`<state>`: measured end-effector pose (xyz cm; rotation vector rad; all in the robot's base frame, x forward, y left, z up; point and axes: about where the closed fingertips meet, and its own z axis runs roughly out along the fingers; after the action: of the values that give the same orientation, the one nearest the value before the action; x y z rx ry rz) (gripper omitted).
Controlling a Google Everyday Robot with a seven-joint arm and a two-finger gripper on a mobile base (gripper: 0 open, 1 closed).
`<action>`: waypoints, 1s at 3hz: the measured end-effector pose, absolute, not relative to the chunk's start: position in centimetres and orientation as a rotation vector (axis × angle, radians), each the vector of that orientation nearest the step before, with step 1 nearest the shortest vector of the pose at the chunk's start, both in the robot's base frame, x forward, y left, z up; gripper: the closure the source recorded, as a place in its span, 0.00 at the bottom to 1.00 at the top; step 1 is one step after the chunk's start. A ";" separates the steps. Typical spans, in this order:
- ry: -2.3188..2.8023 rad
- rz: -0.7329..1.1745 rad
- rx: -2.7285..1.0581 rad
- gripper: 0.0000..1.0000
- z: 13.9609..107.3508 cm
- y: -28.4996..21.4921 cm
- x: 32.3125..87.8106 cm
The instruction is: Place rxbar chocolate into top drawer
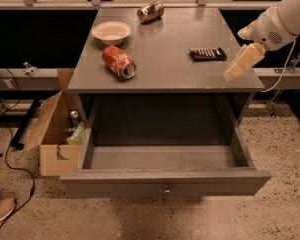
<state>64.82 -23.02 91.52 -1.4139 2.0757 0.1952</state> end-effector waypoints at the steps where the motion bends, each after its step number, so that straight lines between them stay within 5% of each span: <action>1: 2.046 0.191 -1.407 0.00 91.4 -22.9 66.5; 3: 2.015 0.163 -1.349 0.00 90.8 -22.7 70.9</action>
Offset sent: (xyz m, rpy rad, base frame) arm 0.0737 -0.0075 0.0047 0.0734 -0.1273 -0.0337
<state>70.90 -22.69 90.79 -1.3487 2.0150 0.1630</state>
